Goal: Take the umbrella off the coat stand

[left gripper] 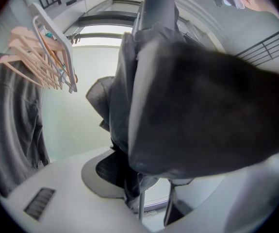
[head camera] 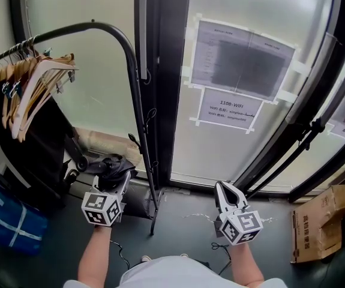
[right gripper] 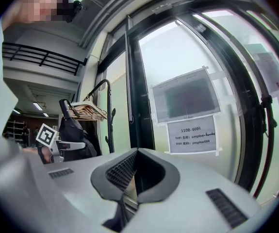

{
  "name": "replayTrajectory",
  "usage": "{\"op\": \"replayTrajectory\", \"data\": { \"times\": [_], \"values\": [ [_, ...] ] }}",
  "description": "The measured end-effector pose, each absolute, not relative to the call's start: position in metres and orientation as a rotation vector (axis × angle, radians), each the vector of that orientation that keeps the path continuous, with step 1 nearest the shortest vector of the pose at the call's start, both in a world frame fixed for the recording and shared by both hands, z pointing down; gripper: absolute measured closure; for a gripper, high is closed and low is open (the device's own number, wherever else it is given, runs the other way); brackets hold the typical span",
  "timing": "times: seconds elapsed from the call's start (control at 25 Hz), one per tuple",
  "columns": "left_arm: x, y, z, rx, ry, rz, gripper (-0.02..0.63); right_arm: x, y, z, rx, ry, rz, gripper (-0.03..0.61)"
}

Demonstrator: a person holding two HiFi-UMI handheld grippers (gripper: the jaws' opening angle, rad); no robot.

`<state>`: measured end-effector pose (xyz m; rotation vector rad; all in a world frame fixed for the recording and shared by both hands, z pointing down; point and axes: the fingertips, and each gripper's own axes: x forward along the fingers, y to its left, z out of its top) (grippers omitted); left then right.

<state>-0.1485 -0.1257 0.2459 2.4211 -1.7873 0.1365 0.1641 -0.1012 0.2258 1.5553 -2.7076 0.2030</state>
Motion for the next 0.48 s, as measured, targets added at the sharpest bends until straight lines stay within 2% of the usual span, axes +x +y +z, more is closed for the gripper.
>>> {"op": "replayTrajectory", "data": {
  "times": [0.48],
  "values": [
    [-0.198, -0.078, 0.228, 2.381, -1.916, 0.129, 0.385, 0.160, -0.109, 0.213, 1.594, -2.675, 0.125, 0.561]
  ]
}}
